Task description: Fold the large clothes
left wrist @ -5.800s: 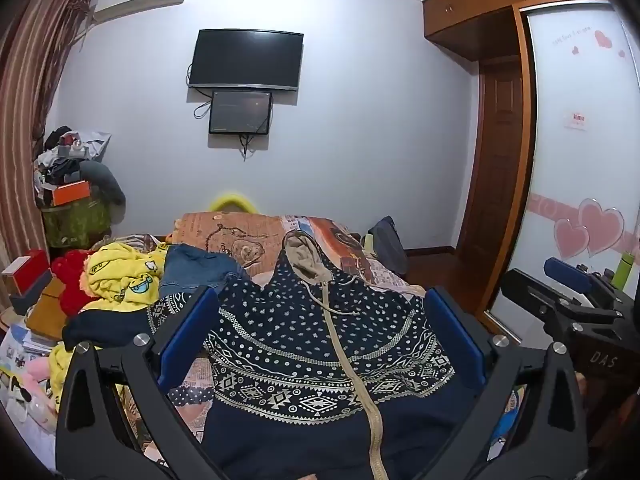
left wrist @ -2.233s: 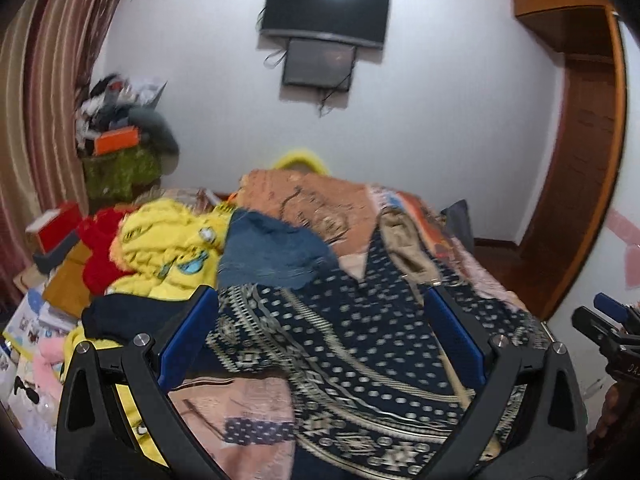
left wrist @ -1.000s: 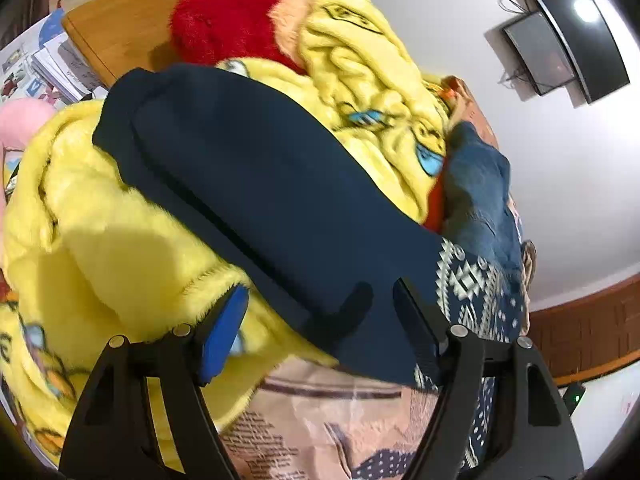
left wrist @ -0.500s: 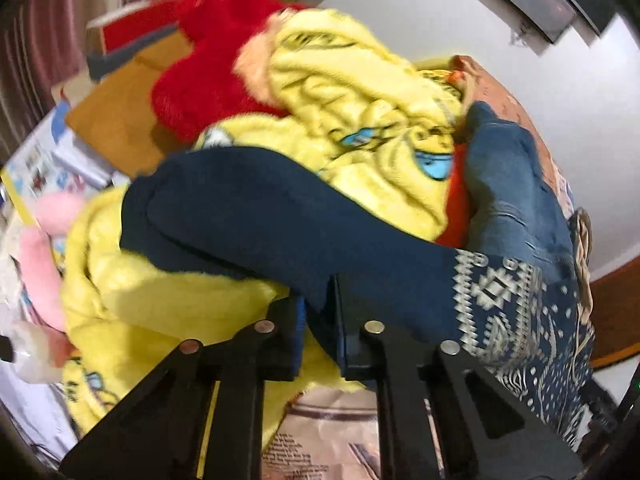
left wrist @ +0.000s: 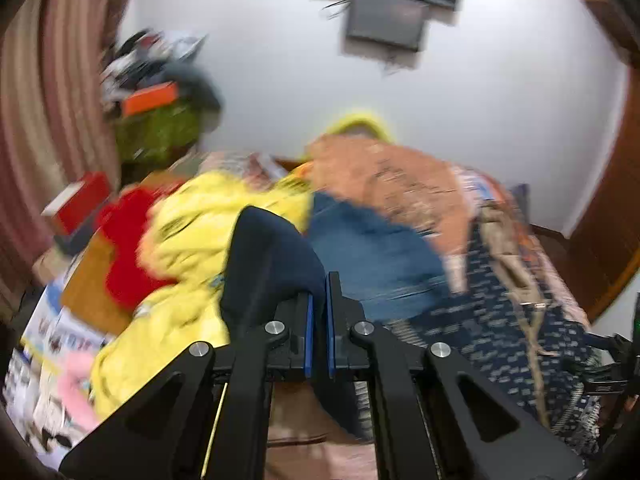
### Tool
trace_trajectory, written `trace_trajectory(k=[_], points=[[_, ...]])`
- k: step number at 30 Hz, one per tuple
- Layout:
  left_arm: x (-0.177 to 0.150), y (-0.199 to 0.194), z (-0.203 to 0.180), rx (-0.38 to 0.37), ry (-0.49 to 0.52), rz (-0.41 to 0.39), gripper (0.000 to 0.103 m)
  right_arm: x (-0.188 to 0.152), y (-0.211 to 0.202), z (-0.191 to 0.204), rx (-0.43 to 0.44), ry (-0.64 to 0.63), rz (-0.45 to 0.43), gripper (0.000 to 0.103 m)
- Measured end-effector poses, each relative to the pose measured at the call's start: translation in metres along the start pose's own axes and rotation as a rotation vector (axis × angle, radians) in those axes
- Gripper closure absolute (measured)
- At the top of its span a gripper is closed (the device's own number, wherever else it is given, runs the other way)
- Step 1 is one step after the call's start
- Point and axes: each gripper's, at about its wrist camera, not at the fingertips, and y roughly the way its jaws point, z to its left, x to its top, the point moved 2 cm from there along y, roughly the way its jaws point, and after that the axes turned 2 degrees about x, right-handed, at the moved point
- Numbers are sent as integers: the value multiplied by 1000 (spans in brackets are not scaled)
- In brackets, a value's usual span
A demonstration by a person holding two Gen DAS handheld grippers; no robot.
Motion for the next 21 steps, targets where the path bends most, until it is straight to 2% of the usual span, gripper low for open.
trace_trajectory(k=[4,7,11,15,19,21], points=[[8,-4,-69,-84,83,-37,99,0,-12,-10,0,20,-25,0],[3,5,-118,-142,139,-23,99,-3,-20,-18,-8,28,-39,0],[-19,30,-185,-238,218,53,99,-9,-27,-31,-23,36,-47,0],[-60,58,-248,-310,314,181,99,-18,-29,-48,-52,50,-40,0],[-108,82,-292,-276,461,253,99,-30,-26,-65,-68,75,-19,0],[-128,91,-303,-279,499,302,99,-36,-25,-72,-71,90,-7,0]])
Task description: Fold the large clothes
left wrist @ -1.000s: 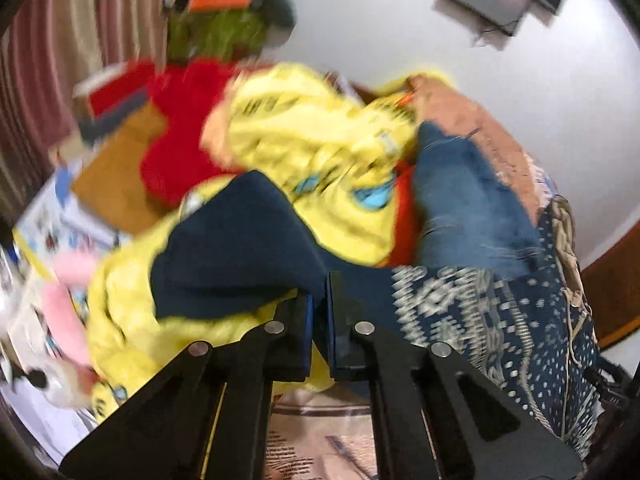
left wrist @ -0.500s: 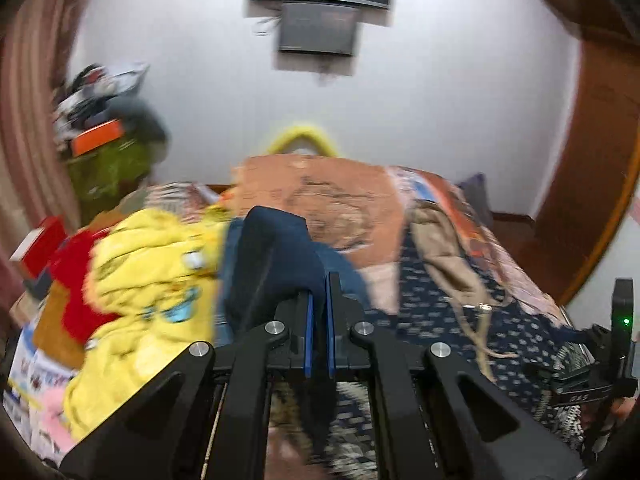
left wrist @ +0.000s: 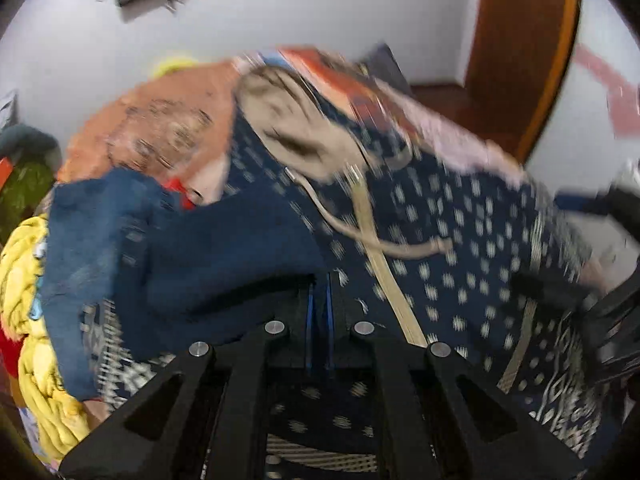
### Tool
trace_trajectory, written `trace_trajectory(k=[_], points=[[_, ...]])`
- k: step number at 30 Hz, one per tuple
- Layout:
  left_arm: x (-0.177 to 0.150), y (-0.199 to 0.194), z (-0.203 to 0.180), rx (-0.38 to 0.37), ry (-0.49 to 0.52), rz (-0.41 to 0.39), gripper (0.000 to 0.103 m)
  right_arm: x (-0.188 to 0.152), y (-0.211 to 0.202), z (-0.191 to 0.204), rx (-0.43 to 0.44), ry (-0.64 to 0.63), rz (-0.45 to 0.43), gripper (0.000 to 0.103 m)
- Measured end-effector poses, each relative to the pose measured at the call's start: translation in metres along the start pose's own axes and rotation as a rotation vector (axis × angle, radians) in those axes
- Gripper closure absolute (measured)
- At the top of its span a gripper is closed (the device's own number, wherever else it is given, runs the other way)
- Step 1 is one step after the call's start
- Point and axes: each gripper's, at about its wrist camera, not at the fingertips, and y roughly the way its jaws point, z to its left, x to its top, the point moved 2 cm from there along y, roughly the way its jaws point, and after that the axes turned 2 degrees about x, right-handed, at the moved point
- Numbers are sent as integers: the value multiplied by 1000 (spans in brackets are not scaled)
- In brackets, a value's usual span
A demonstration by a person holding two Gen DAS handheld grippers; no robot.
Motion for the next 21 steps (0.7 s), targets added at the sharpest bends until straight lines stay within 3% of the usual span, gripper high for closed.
trace_trajectory(k=[7,9,12,14,16,21], points=[[-32,38,-11,-102,4,163,99,-17,7,-15,-9,29,39,0],[-36,35,-12,-105,9,153,94,-20,6,-16,-15,27,44,0],[-39,26,-12,-142,1,166,78,-21,4,-15,-21,20,45,0],[-40,15,-9,-112,-4,153,60,-20,1,-12,-22,11,42,0],[-40,-3,-1,-58,-19,108,49,-19,-4,-6,-25,-5,33,0],[-38,-47,41,-44,-99,30,44,-10,-13,16,-21,-51,8,0]])
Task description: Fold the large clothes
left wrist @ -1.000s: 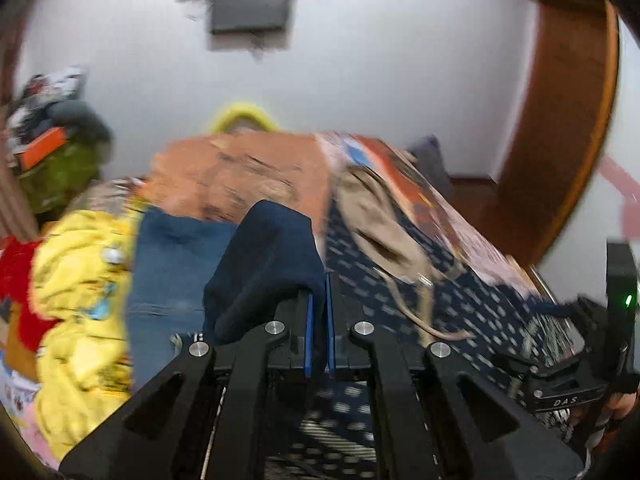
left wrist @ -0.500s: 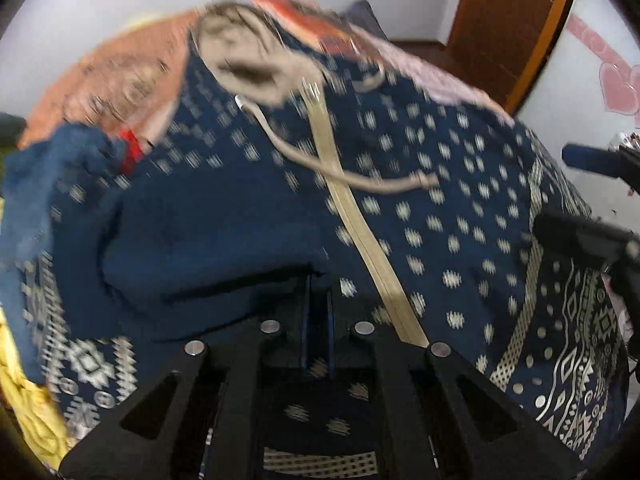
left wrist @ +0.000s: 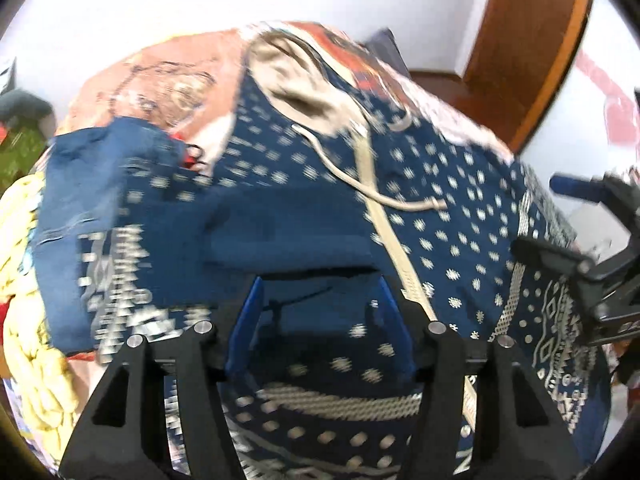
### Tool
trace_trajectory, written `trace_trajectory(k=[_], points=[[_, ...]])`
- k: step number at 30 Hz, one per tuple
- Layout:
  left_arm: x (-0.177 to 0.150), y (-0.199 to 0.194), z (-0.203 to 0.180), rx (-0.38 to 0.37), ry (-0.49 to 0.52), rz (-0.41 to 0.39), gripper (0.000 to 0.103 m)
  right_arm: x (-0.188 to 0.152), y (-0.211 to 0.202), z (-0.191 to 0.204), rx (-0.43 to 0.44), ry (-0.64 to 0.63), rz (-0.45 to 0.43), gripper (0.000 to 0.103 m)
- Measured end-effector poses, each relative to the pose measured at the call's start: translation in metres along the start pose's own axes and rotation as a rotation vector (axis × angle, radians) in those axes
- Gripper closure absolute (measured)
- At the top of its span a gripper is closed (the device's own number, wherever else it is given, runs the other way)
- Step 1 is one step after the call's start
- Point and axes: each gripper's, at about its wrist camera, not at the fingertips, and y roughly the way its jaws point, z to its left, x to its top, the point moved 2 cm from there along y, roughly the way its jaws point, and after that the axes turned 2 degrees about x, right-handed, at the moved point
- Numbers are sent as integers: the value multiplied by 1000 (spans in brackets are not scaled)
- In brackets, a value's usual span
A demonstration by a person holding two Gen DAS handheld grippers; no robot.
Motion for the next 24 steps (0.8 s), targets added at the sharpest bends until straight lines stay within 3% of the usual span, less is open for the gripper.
trace_trajectory(k=[8,16,24], points=[[-12,-50,88,121,-123,-96,37,21,-6,56,35,-130,-45,0],[-54,-53,161,183,-252,-51,37,33,31,129,67,-297,-10,0],[-84,-40,192,173,-316,-7,37,40,74,181,98,-378,33,4]])
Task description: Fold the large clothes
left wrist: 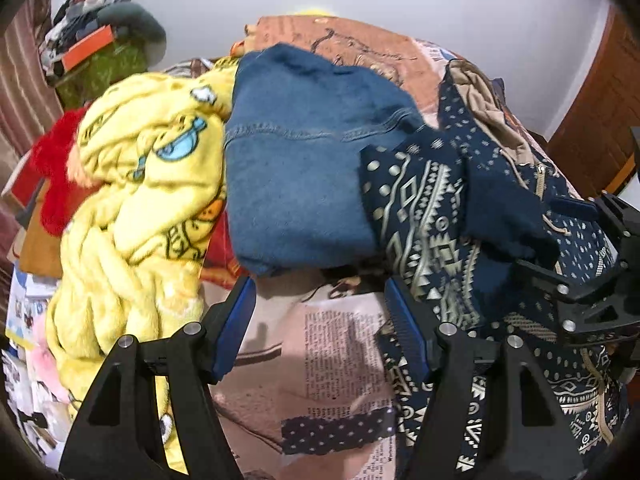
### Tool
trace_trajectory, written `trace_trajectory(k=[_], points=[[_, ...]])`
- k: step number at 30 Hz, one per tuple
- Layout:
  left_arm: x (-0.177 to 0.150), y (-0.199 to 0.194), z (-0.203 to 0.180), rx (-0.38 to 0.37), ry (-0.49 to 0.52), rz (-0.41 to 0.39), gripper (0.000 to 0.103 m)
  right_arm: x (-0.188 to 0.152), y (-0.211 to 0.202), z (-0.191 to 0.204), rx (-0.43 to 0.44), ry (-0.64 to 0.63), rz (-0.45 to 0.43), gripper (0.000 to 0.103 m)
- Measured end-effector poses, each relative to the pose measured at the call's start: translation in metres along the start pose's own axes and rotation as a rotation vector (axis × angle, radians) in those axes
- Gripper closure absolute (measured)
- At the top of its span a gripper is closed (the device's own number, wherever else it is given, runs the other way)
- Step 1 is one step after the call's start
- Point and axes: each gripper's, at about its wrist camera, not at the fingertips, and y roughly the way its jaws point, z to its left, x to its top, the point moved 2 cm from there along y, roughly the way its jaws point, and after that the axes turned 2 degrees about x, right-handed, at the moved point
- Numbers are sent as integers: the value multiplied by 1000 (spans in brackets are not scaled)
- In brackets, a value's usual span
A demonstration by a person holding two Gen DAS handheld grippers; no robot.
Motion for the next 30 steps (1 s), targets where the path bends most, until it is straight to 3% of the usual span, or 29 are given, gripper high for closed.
trace_trajectory(k=[3,5,12,17,21,30], points=[[-3,8,5,-10,-20,15,37,5,11,8,-33,-31,3,21],[-4,12,7,-15,-27,20,37,7,19,12,-33,-45,11,38],[-3,17,3,-22,-26,21,37,6,46,12,-57,-55,57,65],[-2,11,-8,-13,7,5,37,6,35,1,-26,-5,13,87],[1,3,-17,4,39,-15,37,9,10,-14,21,48,-49,90],[12,-18,-44,6,81,-61,37,6,-53,-53,22,134,-166,90]])
